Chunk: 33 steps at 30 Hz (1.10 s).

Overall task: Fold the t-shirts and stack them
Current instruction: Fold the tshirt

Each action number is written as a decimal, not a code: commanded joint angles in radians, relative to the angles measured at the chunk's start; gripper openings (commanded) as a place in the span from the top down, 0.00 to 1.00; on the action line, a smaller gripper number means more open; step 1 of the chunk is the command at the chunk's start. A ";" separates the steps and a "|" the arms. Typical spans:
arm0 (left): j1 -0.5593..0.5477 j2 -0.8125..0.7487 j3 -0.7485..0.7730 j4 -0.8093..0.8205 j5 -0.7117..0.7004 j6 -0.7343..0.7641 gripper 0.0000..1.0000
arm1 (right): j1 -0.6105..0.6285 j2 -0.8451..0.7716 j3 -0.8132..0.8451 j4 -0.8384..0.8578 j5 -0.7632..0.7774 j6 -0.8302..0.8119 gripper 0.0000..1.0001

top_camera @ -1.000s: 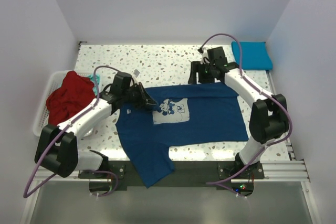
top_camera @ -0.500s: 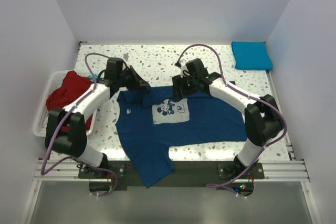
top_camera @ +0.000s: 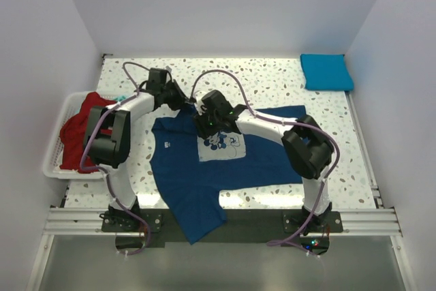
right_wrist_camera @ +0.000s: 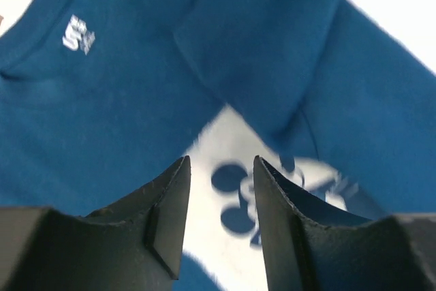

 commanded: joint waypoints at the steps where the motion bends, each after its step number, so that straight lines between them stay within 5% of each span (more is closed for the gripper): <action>1: 0.014 0.046 0.067 0.037 0.004 0.027 1.00 | 0.015 0.037 0.109 0.087 0.033 -0.048 0.55; 14: 0.022 0.128 0.112 -0.004 0.010 0.051 1.00 | 0.047 0.275 0.361 0.047 -0.016 -0.076 0.60; 30: 0.022 0.145 0.109 -0.020 0.010 0.059 1.00 | 0.061 0.351 0.407 -0.017 -0.023 -0.103 0.59; 33: 0.023 0.142 0.109 -0.021 0.008 0.060 1.00 | 0.061 0.330 0.393 -0.011 -0.017 -0.106 0.67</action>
